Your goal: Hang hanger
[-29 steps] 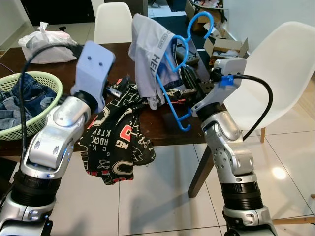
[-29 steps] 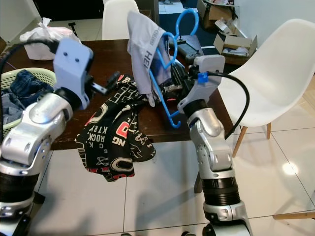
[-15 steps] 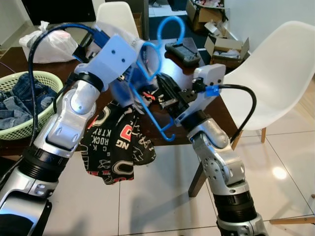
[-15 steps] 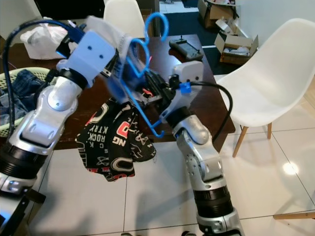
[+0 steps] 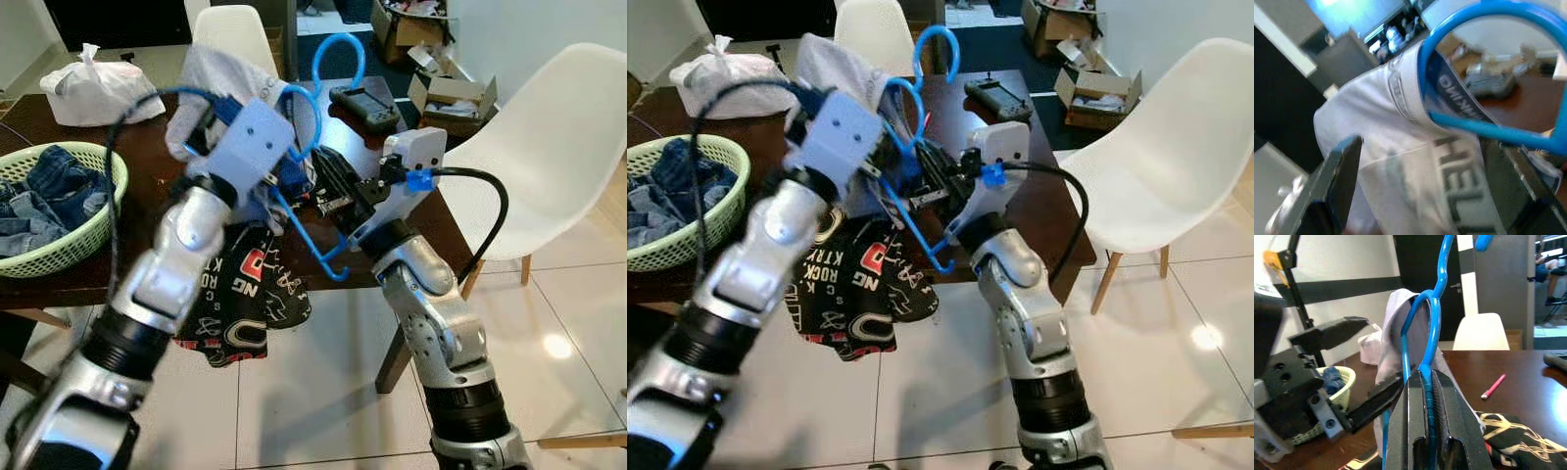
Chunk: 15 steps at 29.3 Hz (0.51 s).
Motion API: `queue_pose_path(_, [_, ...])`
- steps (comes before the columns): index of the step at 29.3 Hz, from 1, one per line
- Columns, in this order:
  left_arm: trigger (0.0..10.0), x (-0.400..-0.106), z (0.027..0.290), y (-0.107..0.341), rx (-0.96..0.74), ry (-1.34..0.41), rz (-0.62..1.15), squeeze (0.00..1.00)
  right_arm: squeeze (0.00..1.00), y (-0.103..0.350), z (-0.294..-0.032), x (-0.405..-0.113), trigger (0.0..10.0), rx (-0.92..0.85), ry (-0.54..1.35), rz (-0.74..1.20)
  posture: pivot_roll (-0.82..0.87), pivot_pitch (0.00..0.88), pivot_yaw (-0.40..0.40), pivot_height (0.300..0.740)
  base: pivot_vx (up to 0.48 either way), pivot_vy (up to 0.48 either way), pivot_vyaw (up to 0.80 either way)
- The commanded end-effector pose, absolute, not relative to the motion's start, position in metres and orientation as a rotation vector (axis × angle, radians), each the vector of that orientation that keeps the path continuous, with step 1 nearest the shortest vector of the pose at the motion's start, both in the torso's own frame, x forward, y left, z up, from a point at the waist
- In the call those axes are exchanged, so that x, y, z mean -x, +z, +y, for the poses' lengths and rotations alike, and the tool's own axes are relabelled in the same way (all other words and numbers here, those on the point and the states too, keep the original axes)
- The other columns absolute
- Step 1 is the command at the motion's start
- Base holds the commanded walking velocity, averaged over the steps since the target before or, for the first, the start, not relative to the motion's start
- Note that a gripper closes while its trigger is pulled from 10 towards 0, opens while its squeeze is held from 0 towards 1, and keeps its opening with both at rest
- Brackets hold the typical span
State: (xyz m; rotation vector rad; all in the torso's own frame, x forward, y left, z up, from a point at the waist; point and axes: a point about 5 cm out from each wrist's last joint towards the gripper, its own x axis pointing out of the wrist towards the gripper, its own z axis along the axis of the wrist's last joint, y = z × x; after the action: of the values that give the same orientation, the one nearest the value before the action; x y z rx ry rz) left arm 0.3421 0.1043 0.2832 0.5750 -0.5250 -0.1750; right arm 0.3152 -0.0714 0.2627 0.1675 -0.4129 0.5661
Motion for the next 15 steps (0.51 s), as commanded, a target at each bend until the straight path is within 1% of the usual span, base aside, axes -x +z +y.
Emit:
queue_pose_path(1, [10.0, -0.338, 0.100, 0.284, -0.583, -0.177, -0.561, 0.00, 0.00, 0.266, -0.068, -0.315, 0.0, -0.164, 0.575, -0.432, 0.06, 0.141, 0.038, 0.740, 0.000, 0.000, 0.00])
queue_pose_path(3, [10.0, -0.333, 0.095, 0.280, -0.566, -0.157, -0.574, 0.00, 0.00, 0.266, -0.070, -0.319, 0.0, -0.157, 0.555, -0.428, 0.06, 0.139, 0.038, 0.740, 0.000, 0.000, 0.00])
queue_pose_path(7, [10.0, -0.332, 0.095, 0.277, -0.570, -0.140, -0.571, 0.00, 0.00, 0.267, -0.072, -0.322, 0.0, -0.155, 0.539, -0.427, 0.07, 0.143, 0.036, 0.740, 0.000, 0.000, 0.00])
queue_pose_path(13, [10.0, -0.336, 0.109, 0.272, -0.601, -0.068, -0.549, 0.00, 0.00, 0.271, -0.077, -0.326, 0.0, -0.155, 0.492, -0.435, 0.07, 0.143, 0.038, 0.740, 0.000, 0.000, 0.00])
queue_pose_path(15, [10.0, -0.343, 0.119, 0.270, -0.637, -0.029, -0.535, 0.00, 0.00, 0.272, -0.079, -0.324, 0.0, -0.163, 0.490, -0.438, 0.06, 0.145, 0.038, 0.740, 0.000, 0.000, 0.00])
